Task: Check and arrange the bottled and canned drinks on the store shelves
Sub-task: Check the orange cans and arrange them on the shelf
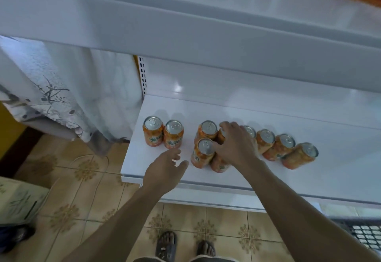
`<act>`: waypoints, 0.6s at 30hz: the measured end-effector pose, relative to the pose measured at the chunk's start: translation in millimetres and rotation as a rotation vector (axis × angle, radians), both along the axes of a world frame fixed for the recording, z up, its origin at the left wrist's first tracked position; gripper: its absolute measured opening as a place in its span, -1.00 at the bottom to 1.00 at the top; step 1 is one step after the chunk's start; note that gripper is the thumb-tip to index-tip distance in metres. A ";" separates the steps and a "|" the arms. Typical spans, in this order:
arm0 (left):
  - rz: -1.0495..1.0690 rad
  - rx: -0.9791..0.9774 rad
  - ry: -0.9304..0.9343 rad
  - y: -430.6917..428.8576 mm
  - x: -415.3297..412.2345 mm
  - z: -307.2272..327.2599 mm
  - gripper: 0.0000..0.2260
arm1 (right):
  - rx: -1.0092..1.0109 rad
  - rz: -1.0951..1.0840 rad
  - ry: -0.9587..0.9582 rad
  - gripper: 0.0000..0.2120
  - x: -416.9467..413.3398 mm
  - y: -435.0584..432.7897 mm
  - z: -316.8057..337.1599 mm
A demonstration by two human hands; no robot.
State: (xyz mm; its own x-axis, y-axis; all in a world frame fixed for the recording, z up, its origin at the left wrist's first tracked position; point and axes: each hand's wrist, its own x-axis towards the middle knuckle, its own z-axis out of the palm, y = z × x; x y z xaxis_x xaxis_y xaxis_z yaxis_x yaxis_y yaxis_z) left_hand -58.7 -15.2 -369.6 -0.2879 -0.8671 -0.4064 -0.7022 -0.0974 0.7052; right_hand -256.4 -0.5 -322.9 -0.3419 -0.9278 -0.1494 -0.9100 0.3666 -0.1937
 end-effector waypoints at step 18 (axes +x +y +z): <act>0.050 -0.054 -0.029 -8.5 57.8 4.7 -0.58 | -0.003 0.144 -0.174 -0.30 75.0 -72.1 -38.0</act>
State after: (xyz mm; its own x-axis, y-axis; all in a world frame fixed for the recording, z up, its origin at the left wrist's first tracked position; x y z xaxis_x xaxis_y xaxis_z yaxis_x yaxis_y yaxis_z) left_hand -0.9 -23.7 -364.9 -0.2329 -0.9011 -0.3657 -0.7174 -0.0946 0.6902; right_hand -181.4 -72.7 -360.8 -0.1756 -0.9657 -0.1913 -0.9057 0.2346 -0.3531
